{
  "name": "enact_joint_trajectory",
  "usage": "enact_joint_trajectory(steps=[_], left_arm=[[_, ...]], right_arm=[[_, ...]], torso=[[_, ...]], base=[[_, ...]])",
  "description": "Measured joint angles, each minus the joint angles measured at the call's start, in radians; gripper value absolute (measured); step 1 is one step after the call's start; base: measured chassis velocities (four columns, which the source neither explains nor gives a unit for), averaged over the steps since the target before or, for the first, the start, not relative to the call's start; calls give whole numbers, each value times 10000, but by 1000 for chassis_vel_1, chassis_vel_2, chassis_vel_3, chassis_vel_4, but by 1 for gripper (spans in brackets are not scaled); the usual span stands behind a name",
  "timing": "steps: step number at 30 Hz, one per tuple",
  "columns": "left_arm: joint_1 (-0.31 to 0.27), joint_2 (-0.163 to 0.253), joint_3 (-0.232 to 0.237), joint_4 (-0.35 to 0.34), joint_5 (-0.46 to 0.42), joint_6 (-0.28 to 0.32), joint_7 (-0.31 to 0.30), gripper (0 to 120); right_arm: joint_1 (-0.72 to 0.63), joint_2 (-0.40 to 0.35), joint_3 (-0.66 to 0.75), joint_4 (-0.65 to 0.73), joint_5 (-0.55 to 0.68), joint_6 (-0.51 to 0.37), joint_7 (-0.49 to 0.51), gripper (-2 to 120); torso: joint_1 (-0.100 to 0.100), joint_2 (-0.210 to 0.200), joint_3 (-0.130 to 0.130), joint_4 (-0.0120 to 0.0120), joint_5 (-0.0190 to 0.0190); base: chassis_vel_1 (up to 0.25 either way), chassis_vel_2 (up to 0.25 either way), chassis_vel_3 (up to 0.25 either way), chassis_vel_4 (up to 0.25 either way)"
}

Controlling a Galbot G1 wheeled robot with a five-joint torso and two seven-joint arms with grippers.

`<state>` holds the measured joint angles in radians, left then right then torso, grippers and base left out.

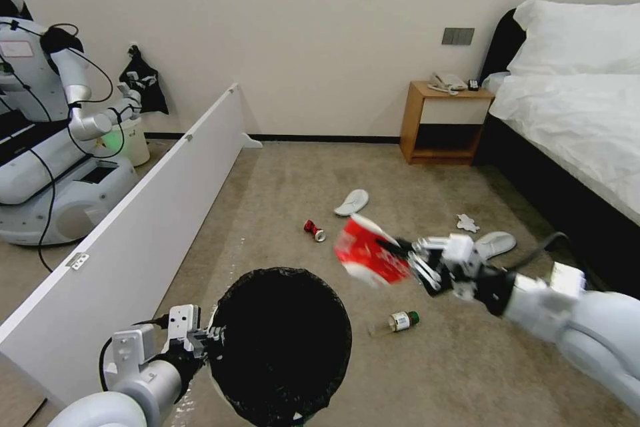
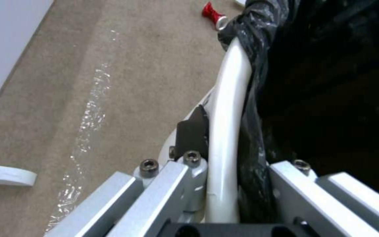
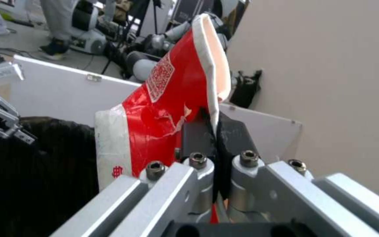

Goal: Pick up the trash bin, then pick up the garbage from the floor and place it into the trash bin.

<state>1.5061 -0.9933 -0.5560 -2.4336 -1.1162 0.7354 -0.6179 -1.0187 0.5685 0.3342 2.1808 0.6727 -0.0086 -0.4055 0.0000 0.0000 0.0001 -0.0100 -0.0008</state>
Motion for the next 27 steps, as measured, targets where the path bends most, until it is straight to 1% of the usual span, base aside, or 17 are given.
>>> enact_joint_trajectory(steps=[1, 2, 4, 5, 8, 9, 10, 12, 14, 17, 19, 21, 23, 24, 27], left_arm=[[0, 0, 0, 0, 0, 0, 0, 2], [7, -13, -14, 0, -7, 1, 4, 2], [10, -26, -14, -1, -12, 1, 10, 2], [18, -55, -12, -3, -18, 0, 14, 2], [20, -72, -9, -39, -53, 1, 22, 2], [19, -68, -36, -30, -63, 1, 64, 2], [19, -68, -36, -30, -63, 1, 64, 2], [49, -112, -106, 38, -51, 1, 163, 2], [81, -134, -125, 38, -51, 1, 177, 2], [106, -152, -139, 23, -53, 1, 187, 2], [108, -154, -164, -24, -81, 1, 195, 2], [108, -155, -172, -33, -99, 1, 203, 2], [108, -154, -184, -32, -109, 2, 206, 2], [103, -154, -197, -33, -117, 1, 208, 2], [85, -151, -223, -29, -144, 1, 227, 2]], right_arm=[[0, 0, 0, 0, 0, 0, 0, 0], [77, 131, -133, 9, -58, -4, 9, 0], [155, 238, -235, 13, -92, -5, 16, 0], [316, 410, -424, 9, -137, -6, 18, 0], [741, 743, -897, -28, -153, 89, -93, 0], [947, 916, -1093, 14, -38, 107, -134, 0], [947, 916, -1093, 14, -38, 107, -134, 0], [1393, 1442, -1549, 377, 430, -152, -149, 0], [1509, 1588, -1747, 434, 435, -187, -161, 0], [1561, 1678, -2023, 371, 227, -129, -273, 0], [1561, 1705, -2242, 317, 120, -54, -408, 0], [1585, 1734, -2341, 307, 91, -41, -443, 0], [1659, 1791, -2494, 287, 68, -35, -475, 0], [1746, 1832, -2656, 251, 40, -22, -489, 0], [1806, 1836, -2868, 217, -5, -3, -509, 0]], torso=[[0, 0, 0, 0, 0], [0, 0, 0, -12, 3], [0, 0, 0, -15, 7], [0, 0, 0, -16, 7], [0, 0, 0, -7, 7], [0, 0, 0, -6, 4], [0, 0, 0, -6, 4], [0, 0, 0, -8, 5], [0, 0, -1, -5, 6], [0, 0, -1, -5, 6], [0, 0, 0, -13, 8], [0, 0, 0, -13, 8], [0, 0, 0, -11, 8], [0, 0, 0, -6, 7], [0, 0, 0, -6, 7]], base=[[0, 0, 0, 0], [0, 0, 0, 0], [0, 0, 0, 0], [0, 0, 0, 0], [0, 0, 0, 0], [0, 0, 0, 0], [0, 0, 0, 0], [0, 0, 0, 0], [0, 0, 0, 0], [0, 0, 0, 0], [0, 0, 0, 0], [0, 0, 0, 0], [0, 0, 0, 0], [0, 0, 0, 0], [0, 0, 0, 0]])
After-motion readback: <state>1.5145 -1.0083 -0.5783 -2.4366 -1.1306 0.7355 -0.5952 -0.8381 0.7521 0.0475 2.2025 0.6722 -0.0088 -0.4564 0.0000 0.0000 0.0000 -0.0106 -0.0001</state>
